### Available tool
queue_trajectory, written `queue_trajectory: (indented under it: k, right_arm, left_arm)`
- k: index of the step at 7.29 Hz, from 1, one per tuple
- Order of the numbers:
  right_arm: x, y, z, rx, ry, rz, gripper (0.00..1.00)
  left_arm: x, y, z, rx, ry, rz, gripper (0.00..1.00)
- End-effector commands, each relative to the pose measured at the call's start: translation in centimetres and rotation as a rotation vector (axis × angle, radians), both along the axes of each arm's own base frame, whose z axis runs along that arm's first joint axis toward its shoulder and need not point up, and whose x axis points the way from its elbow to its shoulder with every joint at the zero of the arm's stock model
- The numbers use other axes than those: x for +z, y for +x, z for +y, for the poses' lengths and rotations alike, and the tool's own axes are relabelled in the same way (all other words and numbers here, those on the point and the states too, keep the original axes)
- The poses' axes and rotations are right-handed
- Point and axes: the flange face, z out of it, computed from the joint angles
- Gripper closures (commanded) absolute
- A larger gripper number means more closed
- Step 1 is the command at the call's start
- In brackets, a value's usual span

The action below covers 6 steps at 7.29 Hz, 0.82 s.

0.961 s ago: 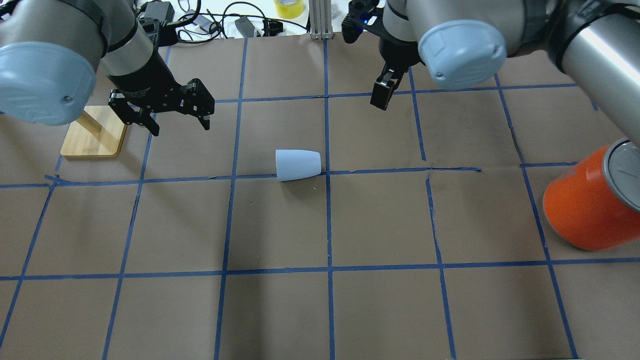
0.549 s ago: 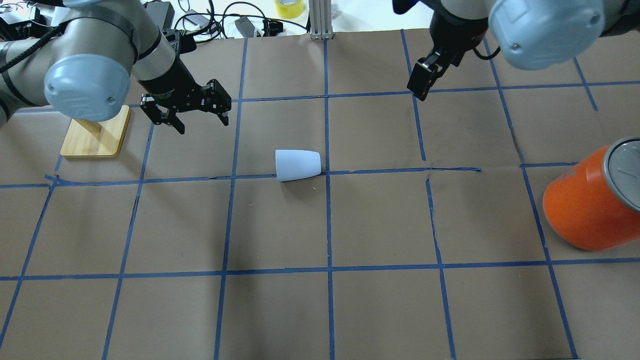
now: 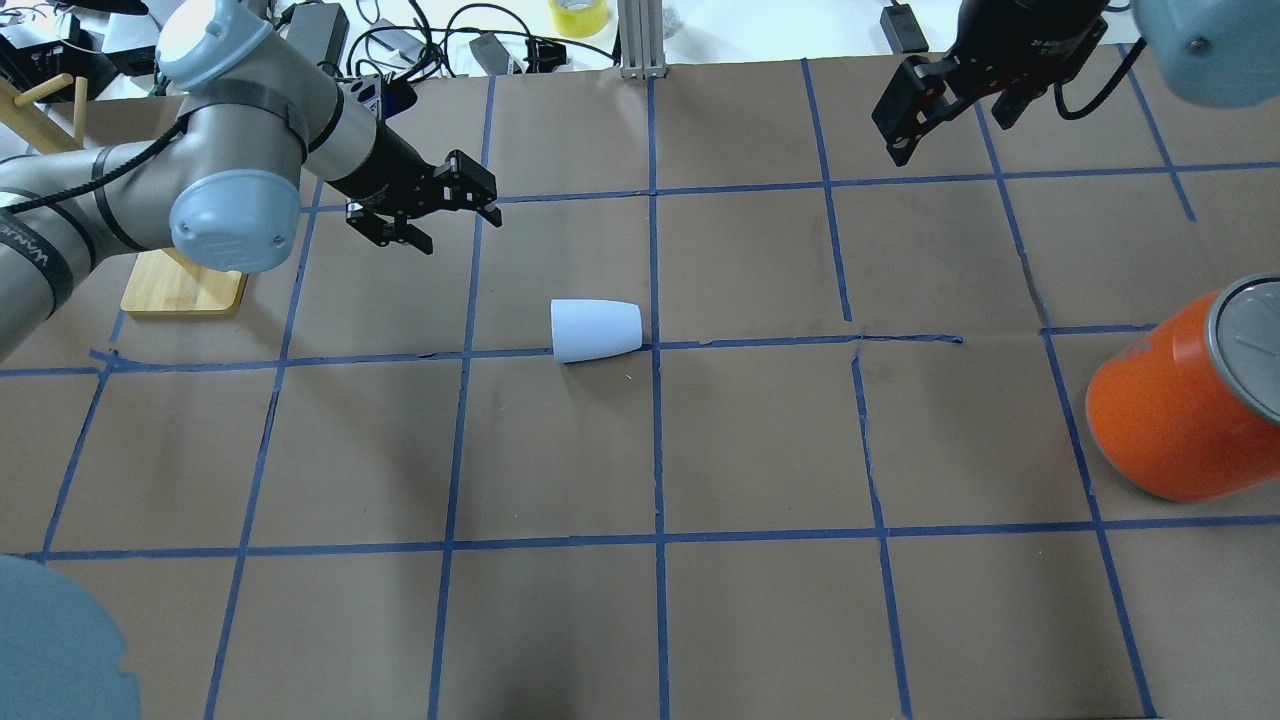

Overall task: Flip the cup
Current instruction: 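Raise the right gripper back to its start while the left arm reaches toward the cup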

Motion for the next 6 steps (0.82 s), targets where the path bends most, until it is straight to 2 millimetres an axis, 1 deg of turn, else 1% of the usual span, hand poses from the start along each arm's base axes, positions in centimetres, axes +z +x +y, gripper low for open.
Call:
queue_trajectory:
  k: [1, 2, 3, 4, 5, 6]
  right_arm:
    - [-0.1, -0.8, -0.1, -0.184, 0.005, -0.04, 0.0]
    - [-0.2, -1.0, -0.3, -0.26, -0.003, -0.047, 0.0]
    - [-0.2, -1.1, -0.3, -0.266, -0.004, -0.036, 0.0]
    - [-0.4, -1.1, -0.2, -0.265, 0.008, -0.034, 0.0]
    - [-0.2, -0.9, 0.3, -0.258, 0.016, -0.037, 0.0]
    - [-0.2, -0.9, 0.3, -0.26, 0.017, -0.042, 0.0]
  left_arm:
    - [-2.2, 0.8, -1.5, 0.013, -0.084, 0.137, 0.0]
    - [-3.0, 1.3, -2.3, 0.018, -0.123, 0.159, 0.0]
    - [-4.3, 2.0, -2.9, 0.021, -0.171, 0.202, 0.01]
    - [-6.6, 1.3, -3.0, 0.009, -0.152, 0.337, 0.01]
    - [-8.9, 0.8, -2.1, 0.014, -0.099, 0.4, 0.01]
    - [-10.8, 0.4, -0.4, 0.025, -0.045, 0.41, 0.0]
